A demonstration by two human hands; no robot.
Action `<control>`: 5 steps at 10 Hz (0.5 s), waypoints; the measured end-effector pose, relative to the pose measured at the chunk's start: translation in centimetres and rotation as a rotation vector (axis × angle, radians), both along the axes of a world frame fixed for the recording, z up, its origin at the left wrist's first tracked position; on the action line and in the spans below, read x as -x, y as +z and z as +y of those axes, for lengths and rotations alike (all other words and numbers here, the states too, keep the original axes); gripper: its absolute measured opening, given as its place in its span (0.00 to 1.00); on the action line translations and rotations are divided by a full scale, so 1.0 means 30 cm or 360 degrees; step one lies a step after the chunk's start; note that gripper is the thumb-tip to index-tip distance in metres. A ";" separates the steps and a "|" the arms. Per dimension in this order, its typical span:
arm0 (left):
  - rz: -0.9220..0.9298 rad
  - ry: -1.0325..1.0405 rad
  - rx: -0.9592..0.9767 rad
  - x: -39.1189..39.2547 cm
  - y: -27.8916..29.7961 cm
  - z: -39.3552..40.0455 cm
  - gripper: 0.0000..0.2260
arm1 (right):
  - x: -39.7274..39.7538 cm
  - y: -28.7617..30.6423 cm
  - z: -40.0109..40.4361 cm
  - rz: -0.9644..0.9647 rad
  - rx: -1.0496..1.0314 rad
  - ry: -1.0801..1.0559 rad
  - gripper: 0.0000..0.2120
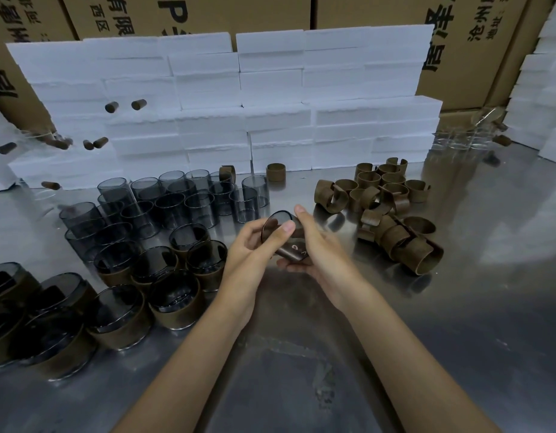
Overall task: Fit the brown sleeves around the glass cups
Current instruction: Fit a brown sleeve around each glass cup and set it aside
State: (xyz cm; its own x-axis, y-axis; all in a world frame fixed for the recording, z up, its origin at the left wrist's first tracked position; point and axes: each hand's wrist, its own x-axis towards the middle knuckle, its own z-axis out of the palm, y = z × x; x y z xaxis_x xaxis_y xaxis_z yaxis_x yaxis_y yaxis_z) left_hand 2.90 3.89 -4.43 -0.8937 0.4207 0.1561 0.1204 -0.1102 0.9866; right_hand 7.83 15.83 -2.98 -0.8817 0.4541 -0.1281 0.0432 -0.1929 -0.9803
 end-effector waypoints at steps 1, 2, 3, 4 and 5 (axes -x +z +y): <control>-0.0122 0.0044 -0.0034 -0.002 -0.001 0.009 0.17 | -0.005 0.000 -0.005 -0.0051 -0.0090 0.0058 0.25; -0.0304 0.0034 -0.0163 0.017 0.010 0.023 0.19 | -0.008 -0.009 -0.015 -0.0042 -0.0146 0.0087 0.25; -0.0359 -0.0038 -0.0185 0.029 0.024 0.019 0.19 | -0.003 -0.013 -0.015 0.0006 -0.0069 0.0054 0.23; -0.0419 -0.0046 -0.0189 0.037 0.016 0.028 0.19 | 0.001 -0.006 -0.006 0.0011 0.0062 -0.0015 0.16; -0.0490 -0.0132 -0.0212 0.030 0.014 0.026 0.16 | 0.009 -0.017 0.014 0.0021 0.0190 -0.0078 0.21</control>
